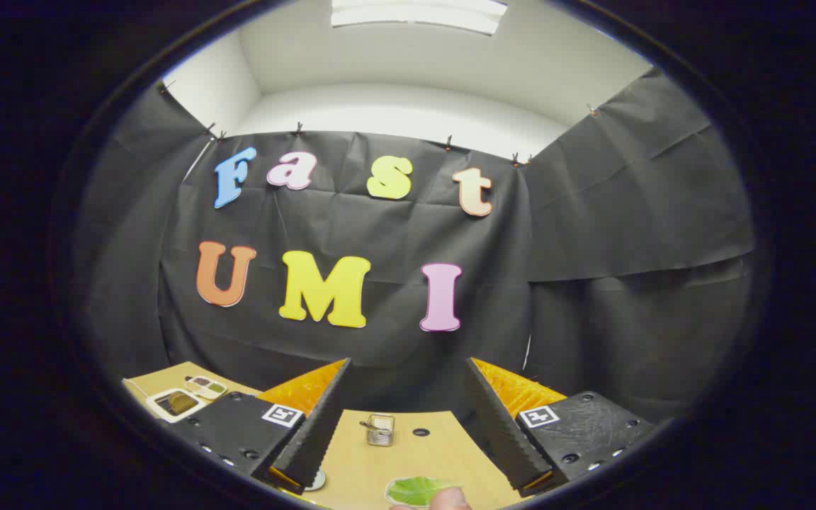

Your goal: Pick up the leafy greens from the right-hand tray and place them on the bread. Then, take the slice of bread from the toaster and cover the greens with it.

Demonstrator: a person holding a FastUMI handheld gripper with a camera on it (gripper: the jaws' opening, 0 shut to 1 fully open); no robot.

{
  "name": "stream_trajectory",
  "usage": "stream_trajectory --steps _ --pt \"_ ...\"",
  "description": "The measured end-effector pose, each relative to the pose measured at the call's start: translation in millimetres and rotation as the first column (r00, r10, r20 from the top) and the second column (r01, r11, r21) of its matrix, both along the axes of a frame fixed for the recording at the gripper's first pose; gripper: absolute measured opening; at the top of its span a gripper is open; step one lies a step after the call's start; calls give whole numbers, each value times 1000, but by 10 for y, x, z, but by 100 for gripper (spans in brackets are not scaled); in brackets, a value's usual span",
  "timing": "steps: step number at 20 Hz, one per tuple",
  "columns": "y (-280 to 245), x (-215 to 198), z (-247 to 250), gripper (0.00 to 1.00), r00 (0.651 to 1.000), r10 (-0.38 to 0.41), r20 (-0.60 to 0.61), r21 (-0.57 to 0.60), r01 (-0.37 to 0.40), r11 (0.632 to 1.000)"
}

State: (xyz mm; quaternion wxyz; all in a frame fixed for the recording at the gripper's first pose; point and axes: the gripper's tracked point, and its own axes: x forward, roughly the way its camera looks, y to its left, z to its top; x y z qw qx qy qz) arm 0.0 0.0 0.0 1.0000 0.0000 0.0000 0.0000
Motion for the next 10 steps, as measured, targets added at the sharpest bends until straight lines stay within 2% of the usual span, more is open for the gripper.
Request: stream_trajectory --steps 4,10 --pt "-34 -13 4 95 1000 10 12 -75 -9 997" --pt "-76 -72 -148 95 999 0 -34 -4 0 1000"
